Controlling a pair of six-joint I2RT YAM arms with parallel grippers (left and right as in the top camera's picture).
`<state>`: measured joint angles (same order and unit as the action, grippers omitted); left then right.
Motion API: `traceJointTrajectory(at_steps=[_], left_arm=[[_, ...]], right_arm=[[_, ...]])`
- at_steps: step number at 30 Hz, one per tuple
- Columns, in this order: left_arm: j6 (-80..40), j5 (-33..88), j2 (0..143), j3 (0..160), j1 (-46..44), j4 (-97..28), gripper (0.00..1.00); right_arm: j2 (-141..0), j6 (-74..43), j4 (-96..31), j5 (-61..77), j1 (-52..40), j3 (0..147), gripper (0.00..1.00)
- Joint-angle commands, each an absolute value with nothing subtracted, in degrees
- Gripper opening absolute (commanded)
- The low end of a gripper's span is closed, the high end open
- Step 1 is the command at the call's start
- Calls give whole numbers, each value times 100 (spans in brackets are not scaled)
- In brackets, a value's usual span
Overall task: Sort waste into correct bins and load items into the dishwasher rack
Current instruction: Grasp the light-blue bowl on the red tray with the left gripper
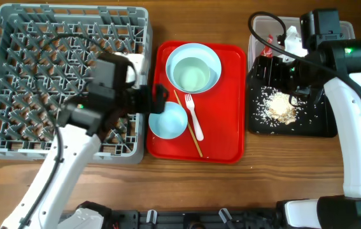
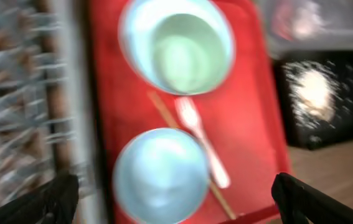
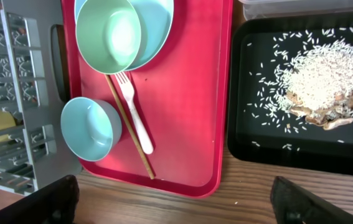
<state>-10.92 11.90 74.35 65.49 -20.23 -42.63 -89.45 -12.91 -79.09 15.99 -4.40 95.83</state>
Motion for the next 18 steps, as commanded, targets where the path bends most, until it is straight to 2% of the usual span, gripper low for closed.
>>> traceJointTrajectory(at_steps=[1,6,12,16,18], left_arm=[[-961,1339,7728,6584,-2600,-4152,100],[-961,1343,8495,6584,-3114,-4191,87],[-961,1260,9546,6582,-3444,-4265,80],[-958,1256,10112,6582,-3638,-4244,72],[-958,1243,10289,6582,-3730,-4202,62]], right_arm=[[-8864,-1216,-7961,1542,-421,9697,100],[-8864,-1852,-8134,746,-419,9697,100],[-8864,-1964,-8169,705,-414,9697,100],[-8864,-1955,-8176,705,-414,9697,100],[-8864,-1953,-8173,705,-414,9697,100]])
